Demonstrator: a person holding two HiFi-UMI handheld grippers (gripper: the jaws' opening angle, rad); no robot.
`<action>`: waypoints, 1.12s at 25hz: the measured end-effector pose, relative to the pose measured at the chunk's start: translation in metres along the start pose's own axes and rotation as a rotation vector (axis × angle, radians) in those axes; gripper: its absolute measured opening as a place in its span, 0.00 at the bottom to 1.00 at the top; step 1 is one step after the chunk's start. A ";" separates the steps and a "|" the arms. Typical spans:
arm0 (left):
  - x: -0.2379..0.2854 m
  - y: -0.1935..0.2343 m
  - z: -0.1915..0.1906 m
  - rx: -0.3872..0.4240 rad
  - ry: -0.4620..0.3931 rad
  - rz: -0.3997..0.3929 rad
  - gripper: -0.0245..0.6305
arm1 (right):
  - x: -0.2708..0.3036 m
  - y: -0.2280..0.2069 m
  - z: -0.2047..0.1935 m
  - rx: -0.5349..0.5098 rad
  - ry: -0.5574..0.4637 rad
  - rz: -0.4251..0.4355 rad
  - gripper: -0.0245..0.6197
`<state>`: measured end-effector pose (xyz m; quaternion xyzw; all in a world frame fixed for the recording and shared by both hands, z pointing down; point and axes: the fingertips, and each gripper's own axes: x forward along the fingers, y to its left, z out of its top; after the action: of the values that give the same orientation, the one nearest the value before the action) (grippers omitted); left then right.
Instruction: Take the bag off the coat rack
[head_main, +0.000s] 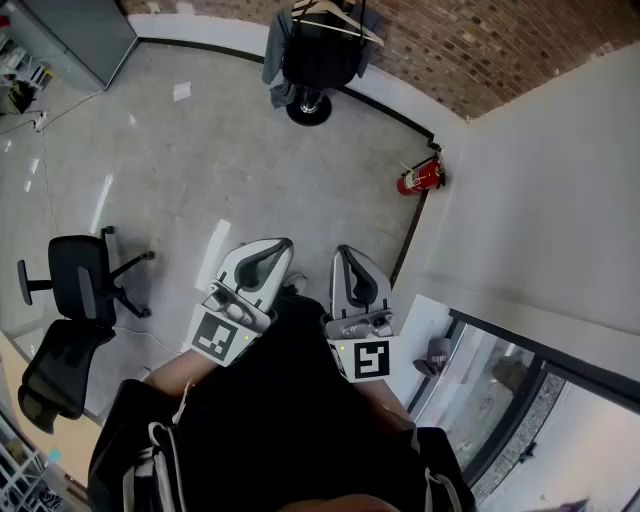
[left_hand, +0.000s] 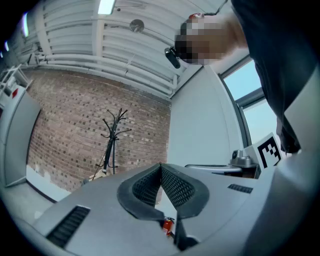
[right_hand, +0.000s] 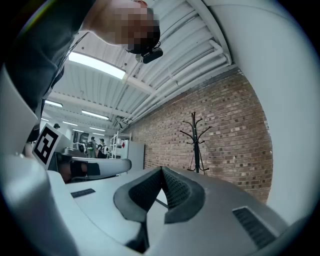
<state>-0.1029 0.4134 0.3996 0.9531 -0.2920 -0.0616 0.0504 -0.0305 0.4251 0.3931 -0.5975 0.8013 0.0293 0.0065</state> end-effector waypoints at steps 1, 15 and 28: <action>0.002 -0.003 0.000 -0.012 -0.006 0.002 0.07 | -0.002 -0.002 -0.004 0.023 0.011 0.002 0.07; -0.006 0.007 -0.020 -0.001 -0.020 0.109 0.07 | -0.035 -0.030 -0.031 0.110 0.045 -0.048 0.07; 0.041 0.026 -0.053 -0.070 0.035 0.038 0.07 | -0.013 -0.070 -0.060 0.163 0.094 -0.142 0.07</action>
<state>-0.0752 0.3721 0.4517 0.9460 -0.3068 -0.0540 0.0901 0.0413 0.4144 0.4512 -0.6508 0.7563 -0.0644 0.0197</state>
